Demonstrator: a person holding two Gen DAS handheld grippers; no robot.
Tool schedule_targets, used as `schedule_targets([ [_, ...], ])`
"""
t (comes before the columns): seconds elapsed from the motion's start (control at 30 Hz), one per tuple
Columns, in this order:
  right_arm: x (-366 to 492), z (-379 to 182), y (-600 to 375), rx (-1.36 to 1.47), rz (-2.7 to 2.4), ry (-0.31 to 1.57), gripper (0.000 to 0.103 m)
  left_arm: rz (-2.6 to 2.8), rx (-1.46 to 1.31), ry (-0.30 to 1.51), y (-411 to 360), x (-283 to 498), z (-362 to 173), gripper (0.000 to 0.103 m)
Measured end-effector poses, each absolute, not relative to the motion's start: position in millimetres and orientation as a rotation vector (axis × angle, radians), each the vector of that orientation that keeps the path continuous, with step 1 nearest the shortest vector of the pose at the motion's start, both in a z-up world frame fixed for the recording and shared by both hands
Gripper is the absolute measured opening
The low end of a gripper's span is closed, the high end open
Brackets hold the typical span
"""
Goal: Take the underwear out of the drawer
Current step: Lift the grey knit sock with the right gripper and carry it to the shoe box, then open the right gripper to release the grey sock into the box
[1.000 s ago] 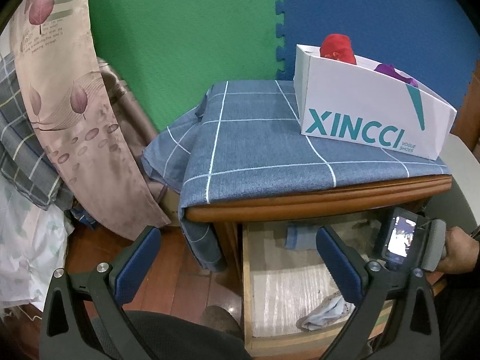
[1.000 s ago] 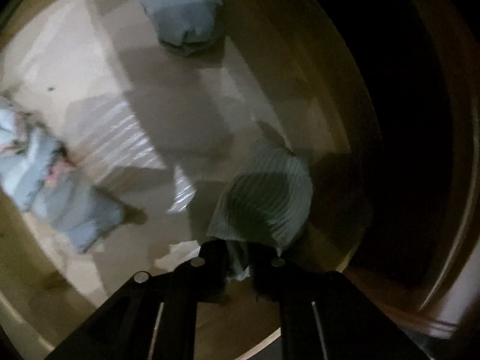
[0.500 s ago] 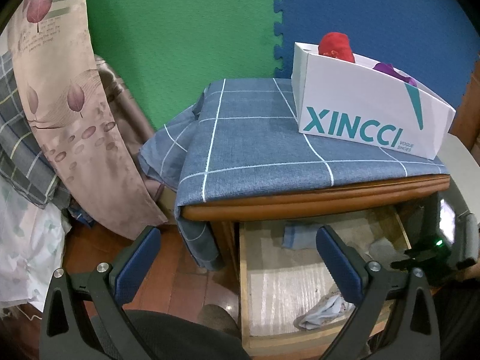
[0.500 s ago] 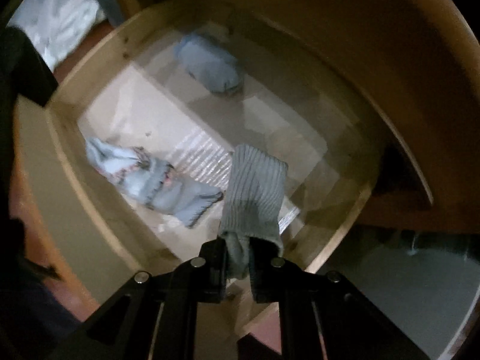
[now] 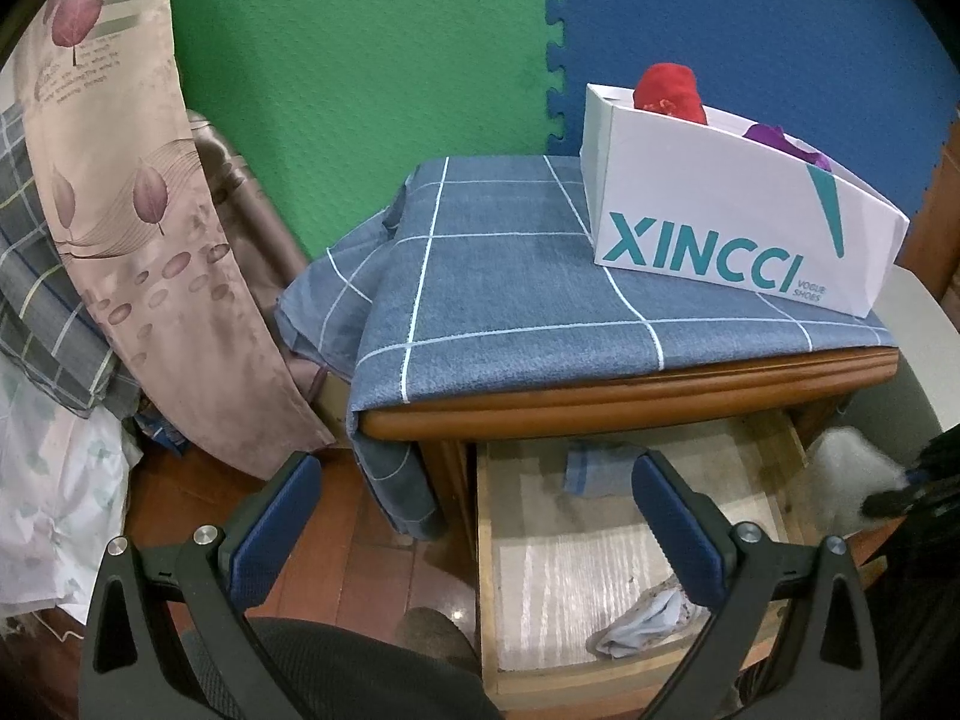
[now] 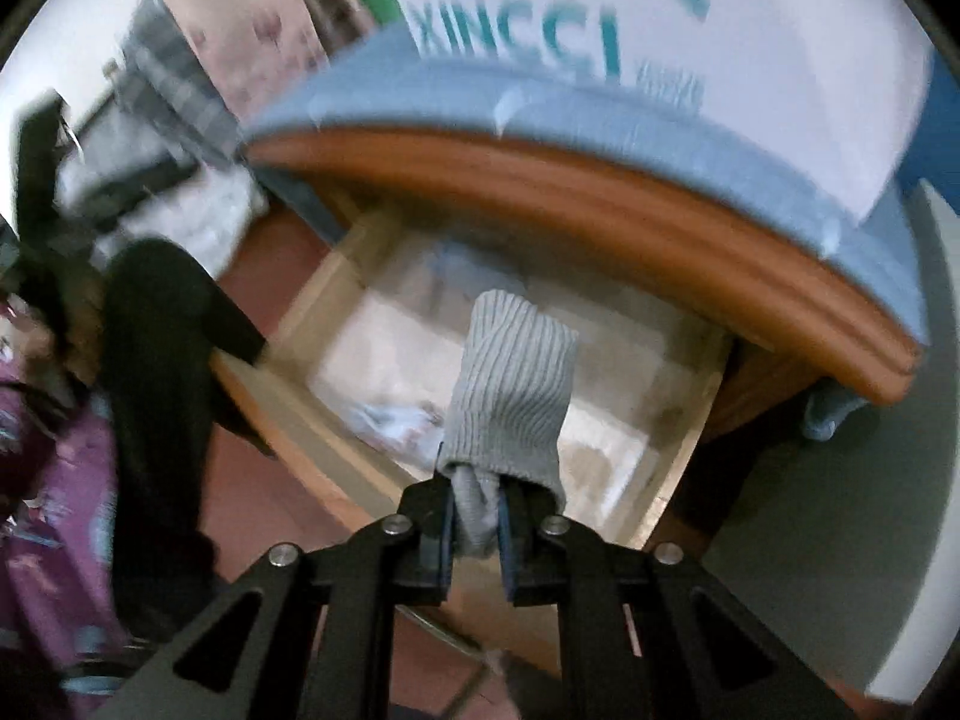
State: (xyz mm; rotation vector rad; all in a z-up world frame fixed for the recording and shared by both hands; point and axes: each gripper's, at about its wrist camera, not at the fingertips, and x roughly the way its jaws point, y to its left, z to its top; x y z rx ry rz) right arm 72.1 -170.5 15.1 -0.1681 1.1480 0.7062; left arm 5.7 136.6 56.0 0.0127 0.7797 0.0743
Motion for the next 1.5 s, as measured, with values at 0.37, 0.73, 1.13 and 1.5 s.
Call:
schedule_targets([
  [0.37, 76.8, 178.8, -192.1, 0.058, 0.771, 0.822, 0.011, 0.068, -0.014, 0.773, 138.5, 3.3, 57.2, 0.102],
  [0.73, 193.5, 211.8, -152.3, 0.072, 0.696, 0.804, 0.011, 0.051, -0.052, 0.768, 145.5, 1.9, 59.9, 0.102],
  [1.13, 266.9, 142.1, -114.5, 0.009, 0.6, 0.932, 0.011, 0.038, -0.046, 0.764, 144.0, 3.5, 59.3, 0.102],
  [1.5, 285.4, 96.4, -130.7, -0.006, 0.497, 1.015, 0.011, 0.053, -0.012, 0.78, 140.7, 5.6, 57.0, 0.102],
])
